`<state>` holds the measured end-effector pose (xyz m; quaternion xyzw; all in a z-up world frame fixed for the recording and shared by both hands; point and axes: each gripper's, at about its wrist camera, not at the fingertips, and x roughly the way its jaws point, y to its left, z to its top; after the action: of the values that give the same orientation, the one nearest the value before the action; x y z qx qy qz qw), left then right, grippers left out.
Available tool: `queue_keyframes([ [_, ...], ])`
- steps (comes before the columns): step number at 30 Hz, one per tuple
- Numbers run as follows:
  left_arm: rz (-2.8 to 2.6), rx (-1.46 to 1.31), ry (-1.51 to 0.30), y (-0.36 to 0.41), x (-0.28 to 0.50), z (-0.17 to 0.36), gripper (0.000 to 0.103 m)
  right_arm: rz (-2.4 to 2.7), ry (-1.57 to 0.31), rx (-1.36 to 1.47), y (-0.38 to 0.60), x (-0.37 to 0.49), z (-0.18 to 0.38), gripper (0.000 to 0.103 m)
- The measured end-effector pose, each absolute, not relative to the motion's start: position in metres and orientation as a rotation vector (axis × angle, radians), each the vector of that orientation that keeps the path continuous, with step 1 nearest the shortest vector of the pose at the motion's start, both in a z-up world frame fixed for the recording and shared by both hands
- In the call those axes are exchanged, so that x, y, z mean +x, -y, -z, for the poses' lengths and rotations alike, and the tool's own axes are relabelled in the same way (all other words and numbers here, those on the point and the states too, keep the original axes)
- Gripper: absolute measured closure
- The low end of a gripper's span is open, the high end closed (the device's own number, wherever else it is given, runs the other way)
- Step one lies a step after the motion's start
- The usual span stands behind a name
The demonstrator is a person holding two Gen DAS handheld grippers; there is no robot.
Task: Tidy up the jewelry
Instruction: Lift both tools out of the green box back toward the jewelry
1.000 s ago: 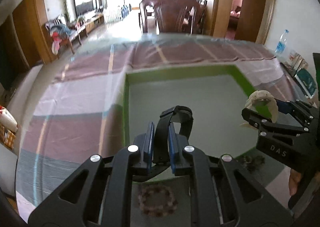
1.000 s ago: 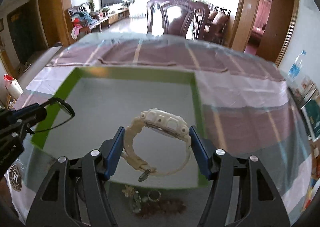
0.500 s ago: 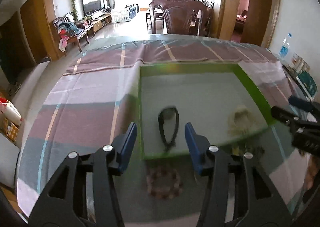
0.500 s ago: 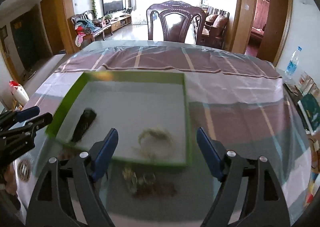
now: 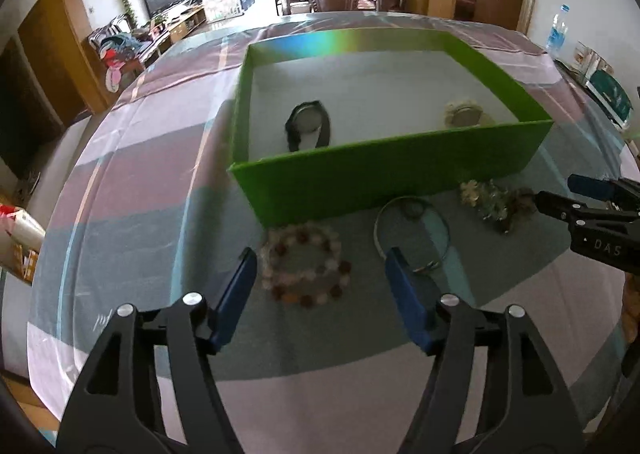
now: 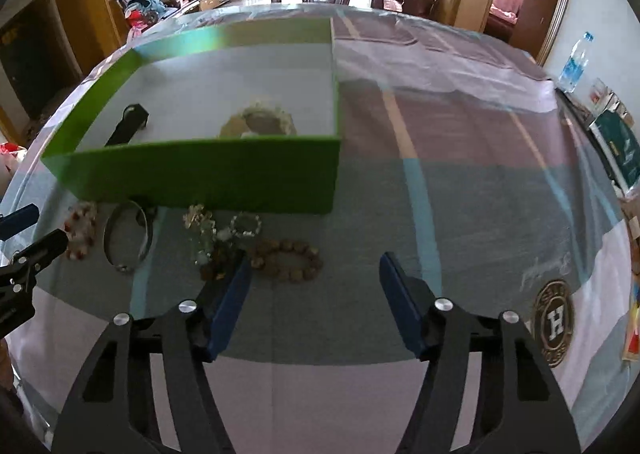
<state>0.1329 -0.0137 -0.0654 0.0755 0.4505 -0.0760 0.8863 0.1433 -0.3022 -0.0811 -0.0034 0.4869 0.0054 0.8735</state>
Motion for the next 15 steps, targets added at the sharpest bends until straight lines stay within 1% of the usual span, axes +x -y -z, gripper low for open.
queue_keyframes([
  [2, 0.144, 0.143, -0.941, 0.007, 0.131, 0.067, 0.031, 0.007, -1.004, 0.009, 0.306, 0.148, 0.083, 0.039],
  [4, 0.13, 0.134, -0.95, 0.002, 0.13, 0.069, 0.03, 0.039, -1.002, 0.002, 0.308, 0.151, 0.087, 0.039],
  [8, 0.109, 0.118, -0.97, -0.007, 0.131, 0.073, 0.027, 0.027, -1.069, -0.028, 0.303, 0.155, 0.103, 0.039],
  [12, 0.099, 0.109, -0.986, -0.012, 0.13, 0.077, 0.026, -0.12, -1.12, -0.045, 0.286, 0.14, 0.104, 0.038],
  [15, 0.092, 0.102, -0.995, -0.015, 0.132, 0.079, 0.026, -0.25, -1.124, -0.095, 0.268, 0.122, 0.099, 0.039],
])
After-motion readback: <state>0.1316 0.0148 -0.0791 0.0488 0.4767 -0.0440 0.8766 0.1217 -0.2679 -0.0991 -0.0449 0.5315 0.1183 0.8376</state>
